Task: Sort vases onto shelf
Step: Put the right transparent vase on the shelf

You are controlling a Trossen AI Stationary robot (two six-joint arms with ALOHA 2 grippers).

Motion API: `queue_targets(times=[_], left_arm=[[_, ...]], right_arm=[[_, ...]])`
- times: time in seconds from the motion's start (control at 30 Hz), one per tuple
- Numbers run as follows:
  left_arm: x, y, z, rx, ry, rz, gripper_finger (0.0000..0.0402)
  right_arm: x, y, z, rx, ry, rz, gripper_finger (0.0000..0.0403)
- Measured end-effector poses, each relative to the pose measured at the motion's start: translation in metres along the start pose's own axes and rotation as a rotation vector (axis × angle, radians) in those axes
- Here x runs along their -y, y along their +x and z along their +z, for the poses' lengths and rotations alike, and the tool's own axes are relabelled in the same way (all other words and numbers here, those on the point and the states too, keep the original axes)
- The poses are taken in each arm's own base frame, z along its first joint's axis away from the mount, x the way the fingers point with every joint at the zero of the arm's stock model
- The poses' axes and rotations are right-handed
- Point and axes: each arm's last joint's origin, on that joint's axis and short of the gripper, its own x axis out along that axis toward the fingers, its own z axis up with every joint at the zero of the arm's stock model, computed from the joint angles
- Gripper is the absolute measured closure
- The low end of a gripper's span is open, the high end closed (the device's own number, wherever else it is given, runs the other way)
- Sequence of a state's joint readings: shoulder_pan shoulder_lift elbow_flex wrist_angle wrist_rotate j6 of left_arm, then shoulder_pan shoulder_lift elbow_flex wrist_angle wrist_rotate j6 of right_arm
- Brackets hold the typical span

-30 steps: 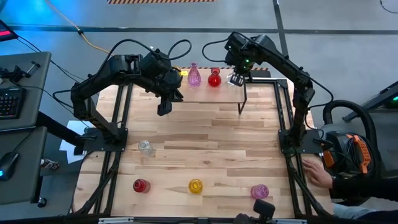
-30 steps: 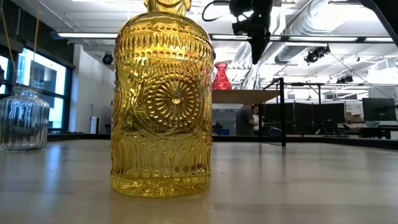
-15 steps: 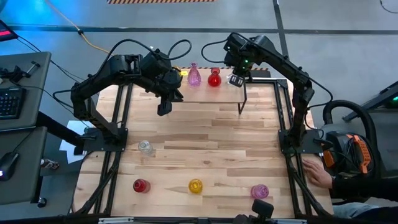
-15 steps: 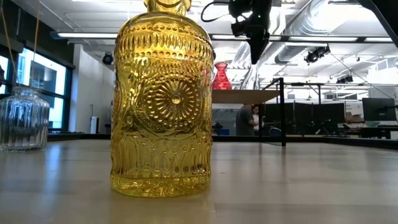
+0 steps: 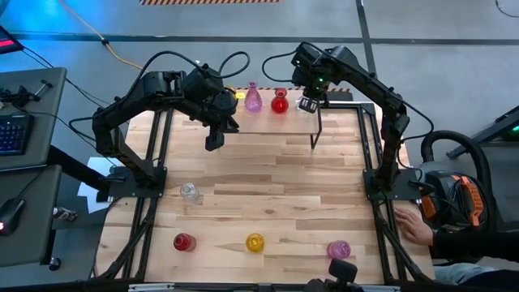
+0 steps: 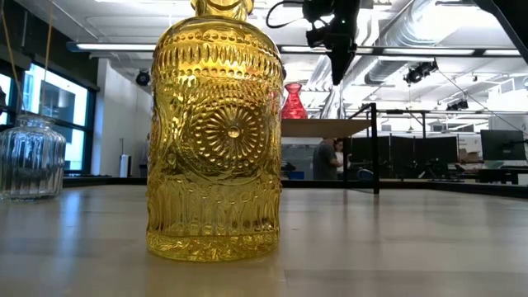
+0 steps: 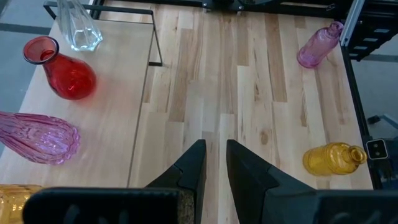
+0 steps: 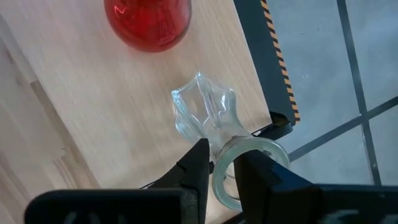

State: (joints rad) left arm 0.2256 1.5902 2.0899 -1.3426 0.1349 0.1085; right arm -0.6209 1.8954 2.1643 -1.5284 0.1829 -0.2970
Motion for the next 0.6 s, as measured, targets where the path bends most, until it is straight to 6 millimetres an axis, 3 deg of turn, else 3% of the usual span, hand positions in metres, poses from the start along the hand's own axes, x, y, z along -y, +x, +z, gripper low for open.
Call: queue_targets(times=[0.6], left_arm=[[-0.0001,0.0000,0.0000,0.000,0.019,0.000,0.0346]], right_arm=[[0.0013,-0.0007,0.0036,0.039,-0.018,-0.013,0.0350]])
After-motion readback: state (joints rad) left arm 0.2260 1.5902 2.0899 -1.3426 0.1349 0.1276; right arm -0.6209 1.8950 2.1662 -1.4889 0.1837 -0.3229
